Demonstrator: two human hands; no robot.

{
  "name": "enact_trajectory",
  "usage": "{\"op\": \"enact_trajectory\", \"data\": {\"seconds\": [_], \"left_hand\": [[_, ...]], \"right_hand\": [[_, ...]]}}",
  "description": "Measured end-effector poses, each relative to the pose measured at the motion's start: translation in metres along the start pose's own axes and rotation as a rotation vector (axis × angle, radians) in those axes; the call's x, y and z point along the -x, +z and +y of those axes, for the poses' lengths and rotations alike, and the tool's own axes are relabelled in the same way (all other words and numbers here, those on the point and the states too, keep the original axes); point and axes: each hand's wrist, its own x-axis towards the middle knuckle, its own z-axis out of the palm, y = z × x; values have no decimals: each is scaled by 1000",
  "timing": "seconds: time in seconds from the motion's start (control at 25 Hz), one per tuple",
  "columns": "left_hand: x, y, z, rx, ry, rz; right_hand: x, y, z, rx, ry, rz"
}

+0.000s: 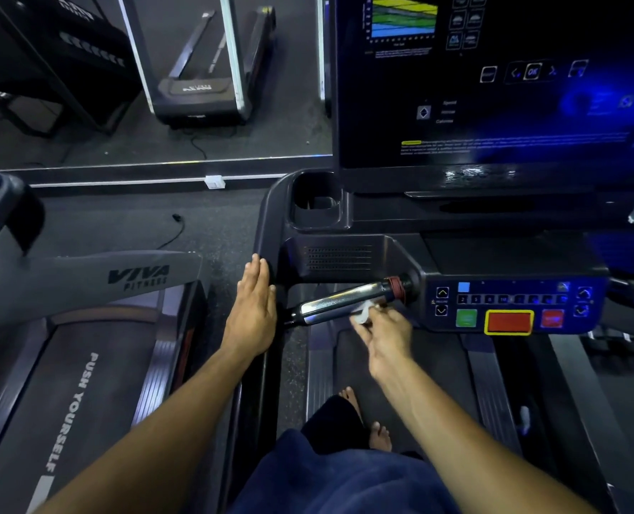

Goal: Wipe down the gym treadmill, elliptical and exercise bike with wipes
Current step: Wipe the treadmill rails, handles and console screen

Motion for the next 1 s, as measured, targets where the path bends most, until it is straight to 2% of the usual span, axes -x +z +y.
{"op": "enact_trajectory", "data": {"seconds": [0.12,0.32,0.52,0.68,0.84,1.0], "left_hand": [[1,0,1,-7,-4,0],[2,-1,2,-1,-7,1],[3,-1,3,-10,4,7],[1,0,4,-61,18,19],[3,3,6,-165,40,46],[10,28,59,-174,335,-19]], "right_hand": [[-1,-10,-13,-66,-27,30],[11,13,7,13,33,-26],[30,44,45,146,144,-184],[34,20,30,354,218,-387],[30,-35,2,543,53,-445],[30,-94,-33,494,-102,-356]]}}
